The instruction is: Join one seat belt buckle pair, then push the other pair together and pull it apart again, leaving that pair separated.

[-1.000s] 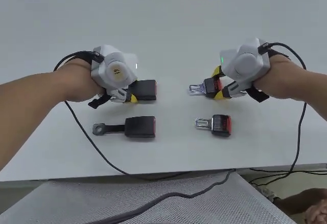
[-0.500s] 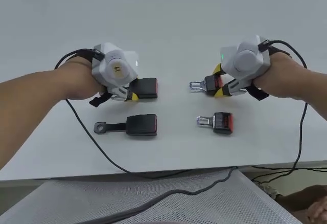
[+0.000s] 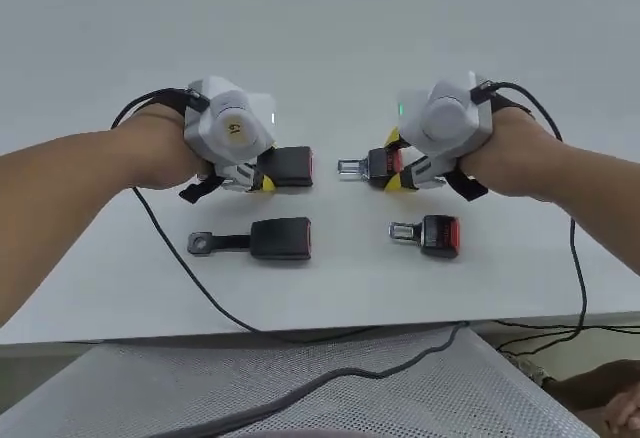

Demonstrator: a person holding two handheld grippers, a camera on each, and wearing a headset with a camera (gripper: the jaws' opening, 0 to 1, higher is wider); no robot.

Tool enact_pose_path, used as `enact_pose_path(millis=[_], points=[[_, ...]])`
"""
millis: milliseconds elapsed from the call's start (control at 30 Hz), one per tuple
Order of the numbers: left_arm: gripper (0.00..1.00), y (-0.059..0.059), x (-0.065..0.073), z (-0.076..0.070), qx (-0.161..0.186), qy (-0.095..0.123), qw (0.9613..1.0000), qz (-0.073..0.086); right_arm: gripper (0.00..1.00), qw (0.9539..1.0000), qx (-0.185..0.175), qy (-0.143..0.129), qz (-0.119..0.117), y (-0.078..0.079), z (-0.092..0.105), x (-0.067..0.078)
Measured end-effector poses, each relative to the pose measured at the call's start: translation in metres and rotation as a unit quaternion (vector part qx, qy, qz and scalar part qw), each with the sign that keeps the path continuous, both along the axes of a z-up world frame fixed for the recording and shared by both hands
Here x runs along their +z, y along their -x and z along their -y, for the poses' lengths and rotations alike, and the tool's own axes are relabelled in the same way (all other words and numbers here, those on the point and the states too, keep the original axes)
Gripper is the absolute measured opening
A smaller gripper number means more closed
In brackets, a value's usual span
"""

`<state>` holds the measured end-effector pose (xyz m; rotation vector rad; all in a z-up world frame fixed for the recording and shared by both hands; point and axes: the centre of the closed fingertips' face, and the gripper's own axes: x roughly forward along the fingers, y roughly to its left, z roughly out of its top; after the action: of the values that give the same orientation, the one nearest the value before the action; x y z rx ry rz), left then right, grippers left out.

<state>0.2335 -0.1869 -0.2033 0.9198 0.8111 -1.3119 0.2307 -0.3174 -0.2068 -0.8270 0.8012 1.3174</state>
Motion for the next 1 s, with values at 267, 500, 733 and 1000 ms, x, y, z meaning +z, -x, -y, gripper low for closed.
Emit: enact_pose_path(millis=[267, 500, 733, 1000], points=[[0.32, 0.001, 0.002, 0.002, 0.000, -0.004, 1.0000, -0.001, 0.31, 0.9999, 0.008, 0.006, 0.010, 0.000, -0.023, 0.000], [0.32, -0.001, 0.000, 0.000, 0.002, -0.005, 1.0000, -0.001, 0.31, 0.9999, 0.001, 0.008, 0.011, -0.003, -0.034, 0.000], [0.32, -0.002, -0.001, -0.001, 0.002, -0.005, 1.0000, -0.004, 0.31, 0.9997, 0.016, 0.004, 0.016, -0.004, -0.037, 0.000], [0.32, -0.001, 0.000, -0.001, 0.001, 0.004, 1.0000, -0.004, 0.31, 0.9995, 0.024, -0.015, 0.015, -0.006, -0.046, -0.001]])
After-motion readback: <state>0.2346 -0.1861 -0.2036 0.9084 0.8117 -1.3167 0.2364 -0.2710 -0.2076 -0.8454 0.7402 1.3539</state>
